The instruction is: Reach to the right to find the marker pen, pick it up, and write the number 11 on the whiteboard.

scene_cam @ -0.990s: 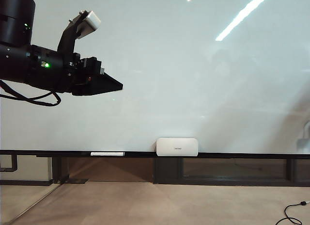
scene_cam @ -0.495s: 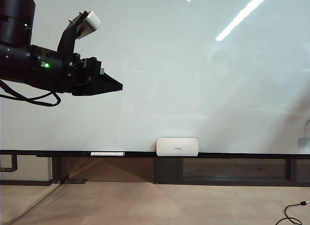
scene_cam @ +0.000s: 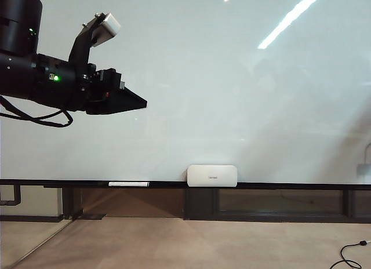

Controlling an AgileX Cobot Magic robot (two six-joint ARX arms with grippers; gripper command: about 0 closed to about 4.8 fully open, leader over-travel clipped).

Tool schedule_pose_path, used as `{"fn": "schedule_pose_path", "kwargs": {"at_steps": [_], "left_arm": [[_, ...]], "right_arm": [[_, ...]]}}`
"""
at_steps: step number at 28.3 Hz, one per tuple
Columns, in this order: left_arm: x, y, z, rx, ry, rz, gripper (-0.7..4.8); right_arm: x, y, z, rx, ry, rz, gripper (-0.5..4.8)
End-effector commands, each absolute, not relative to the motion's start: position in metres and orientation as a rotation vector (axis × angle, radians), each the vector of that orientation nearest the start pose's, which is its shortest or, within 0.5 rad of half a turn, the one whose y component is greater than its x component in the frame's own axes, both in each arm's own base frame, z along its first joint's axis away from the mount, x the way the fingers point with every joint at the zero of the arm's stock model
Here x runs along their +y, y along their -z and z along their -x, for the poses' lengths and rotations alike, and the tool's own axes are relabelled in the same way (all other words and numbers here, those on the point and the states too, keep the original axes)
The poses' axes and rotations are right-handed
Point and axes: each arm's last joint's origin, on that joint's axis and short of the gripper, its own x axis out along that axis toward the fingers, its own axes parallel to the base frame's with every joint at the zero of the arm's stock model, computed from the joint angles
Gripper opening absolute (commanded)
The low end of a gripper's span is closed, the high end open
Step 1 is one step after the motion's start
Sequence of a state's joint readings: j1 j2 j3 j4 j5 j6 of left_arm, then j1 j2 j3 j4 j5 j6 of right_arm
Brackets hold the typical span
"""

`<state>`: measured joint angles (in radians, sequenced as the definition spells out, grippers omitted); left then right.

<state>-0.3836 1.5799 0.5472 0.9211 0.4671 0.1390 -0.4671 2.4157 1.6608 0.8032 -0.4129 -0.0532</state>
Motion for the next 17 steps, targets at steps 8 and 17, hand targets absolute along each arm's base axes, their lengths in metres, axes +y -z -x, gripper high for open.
{"fn": "schedule_pose_path", "kwargs": {"at_steps": [8,17], "left_arm": [[-0.1221,-0.1783,-0.2662,0.05,0.862,-0.128,-0.06],[-0.1221,-0.1785,-0.2662,0.05,0.862,-0.128,-0.06]], "right_arm": [[-0.229,-0.1648,-0.4787,-0.061,0.024,0.083,1.76],[-0.2312,-0.1651,-0.4781,-0.063,0.057,0.084,2.12]]}}
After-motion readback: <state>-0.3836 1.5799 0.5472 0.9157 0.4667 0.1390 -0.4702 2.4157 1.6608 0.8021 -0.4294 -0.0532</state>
